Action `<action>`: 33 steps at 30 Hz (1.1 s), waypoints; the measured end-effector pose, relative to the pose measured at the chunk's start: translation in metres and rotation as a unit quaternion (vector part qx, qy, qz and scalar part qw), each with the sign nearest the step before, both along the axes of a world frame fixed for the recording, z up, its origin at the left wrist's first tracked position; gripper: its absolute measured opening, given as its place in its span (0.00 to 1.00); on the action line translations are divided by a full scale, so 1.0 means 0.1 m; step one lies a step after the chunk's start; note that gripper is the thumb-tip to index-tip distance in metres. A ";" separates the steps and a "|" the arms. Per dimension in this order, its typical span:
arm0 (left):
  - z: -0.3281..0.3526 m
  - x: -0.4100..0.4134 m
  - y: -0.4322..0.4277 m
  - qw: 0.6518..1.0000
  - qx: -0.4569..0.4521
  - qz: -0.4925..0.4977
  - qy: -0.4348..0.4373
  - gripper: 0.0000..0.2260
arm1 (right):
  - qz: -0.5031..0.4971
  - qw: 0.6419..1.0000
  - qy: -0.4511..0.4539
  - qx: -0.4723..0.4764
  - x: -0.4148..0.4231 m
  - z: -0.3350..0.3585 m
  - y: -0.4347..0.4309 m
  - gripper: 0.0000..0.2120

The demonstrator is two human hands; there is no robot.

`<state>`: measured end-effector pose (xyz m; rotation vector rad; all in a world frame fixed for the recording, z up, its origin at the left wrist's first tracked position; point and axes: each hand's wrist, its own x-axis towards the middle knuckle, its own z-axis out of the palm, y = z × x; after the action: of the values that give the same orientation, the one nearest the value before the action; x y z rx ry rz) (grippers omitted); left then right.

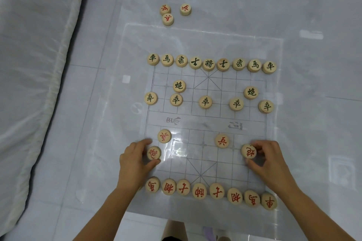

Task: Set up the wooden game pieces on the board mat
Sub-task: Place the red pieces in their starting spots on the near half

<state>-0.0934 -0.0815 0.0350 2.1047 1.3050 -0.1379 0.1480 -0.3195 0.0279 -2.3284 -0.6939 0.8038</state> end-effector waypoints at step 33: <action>0.04 0.06 0.01 0.989 0.015 -0.143 -0.044 0.19 | 0.081 0.996 -0.017 -0.041 -0.11 0.03 -0.17 0.23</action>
<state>-0.0875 -0.0805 0.0394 2.2888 0.9539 -0.1471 0.1373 -0.3368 0.0311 -2.3864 -0.8895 0.8802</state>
